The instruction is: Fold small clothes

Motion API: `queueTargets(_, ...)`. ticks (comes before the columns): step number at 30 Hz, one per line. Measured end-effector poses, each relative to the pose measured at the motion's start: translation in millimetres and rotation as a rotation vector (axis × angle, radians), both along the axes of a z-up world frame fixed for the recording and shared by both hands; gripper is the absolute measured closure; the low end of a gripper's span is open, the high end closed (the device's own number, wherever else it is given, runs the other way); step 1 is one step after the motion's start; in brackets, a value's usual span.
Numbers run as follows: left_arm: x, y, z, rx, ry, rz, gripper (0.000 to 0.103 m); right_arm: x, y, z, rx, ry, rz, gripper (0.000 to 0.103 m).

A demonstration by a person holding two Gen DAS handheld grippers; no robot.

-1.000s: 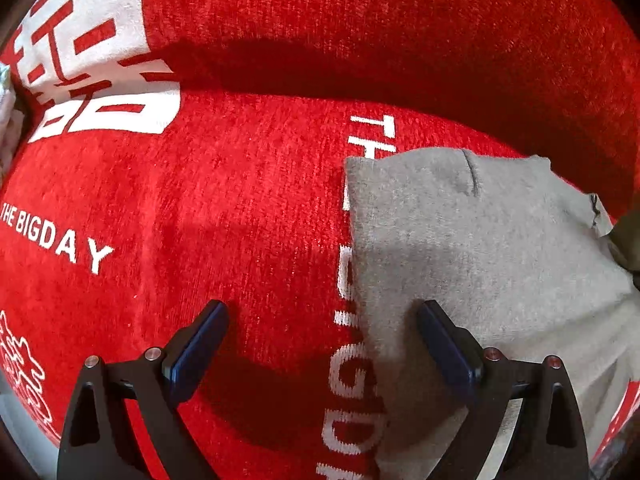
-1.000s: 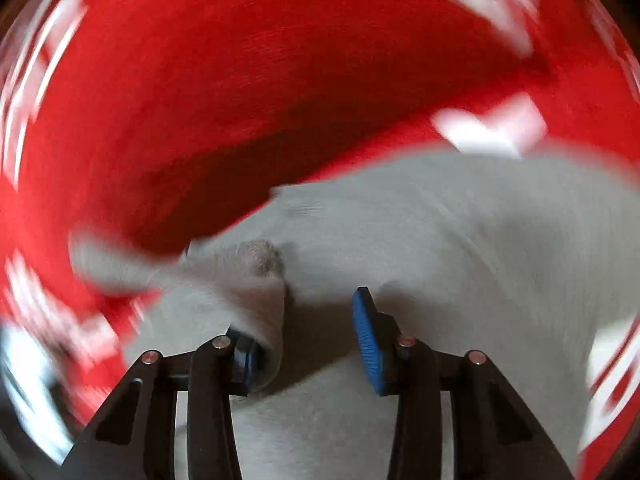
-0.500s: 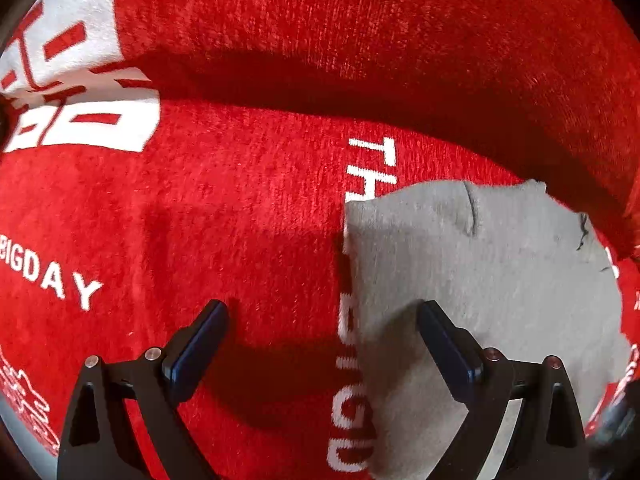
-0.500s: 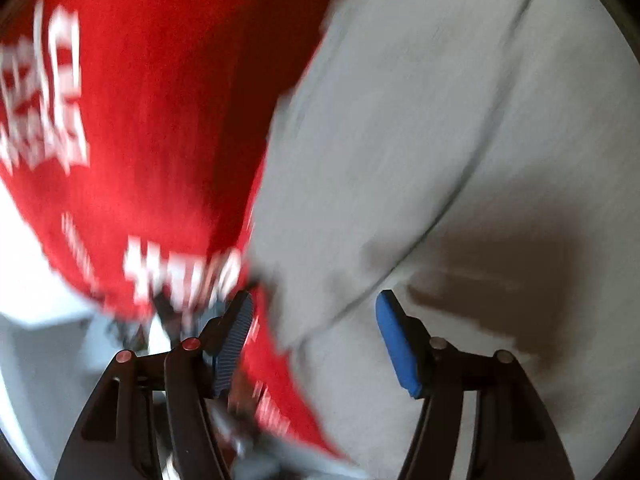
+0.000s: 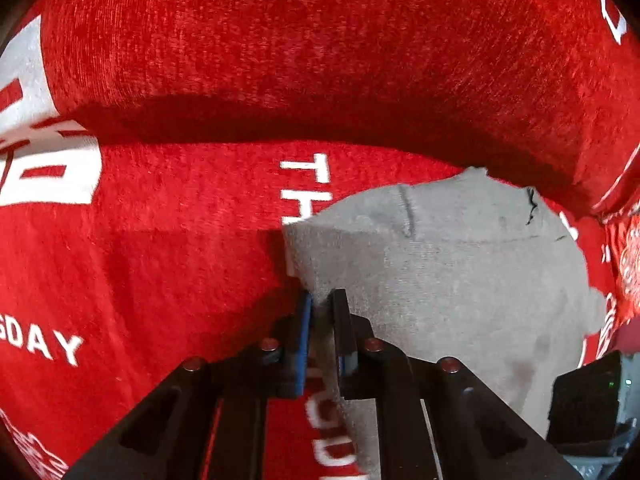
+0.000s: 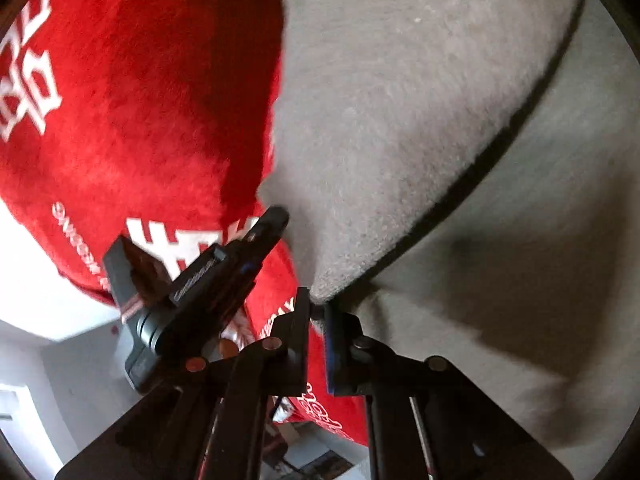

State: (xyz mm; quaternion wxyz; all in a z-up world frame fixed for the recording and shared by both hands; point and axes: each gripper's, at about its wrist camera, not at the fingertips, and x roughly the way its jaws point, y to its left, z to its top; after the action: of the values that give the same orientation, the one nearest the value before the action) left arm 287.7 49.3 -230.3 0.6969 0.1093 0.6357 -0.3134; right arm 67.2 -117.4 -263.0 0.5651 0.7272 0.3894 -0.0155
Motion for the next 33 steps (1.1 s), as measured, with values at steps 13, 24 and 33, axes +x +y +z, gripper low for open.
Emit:
queueTargets(13,-19.9,8.3,15.5,0.037,-0.093,0.021,0.091,-31.7,-37.7,24.3,-0.203,0.072,0.087,0.072)
queueTargets(24,-54.3,5.0,9.0,0.090,-0.129,0.055,0.091,-101.5,-210.9,18.3,-0.419,0.319,-0.208,0.056)
queueTargets(33,-64.0,-0.8,1.4,0.144,-0.167,0.071,0.091,-111.0,-216.4,22.4,-0.494,0.344,-0.095,0.095)
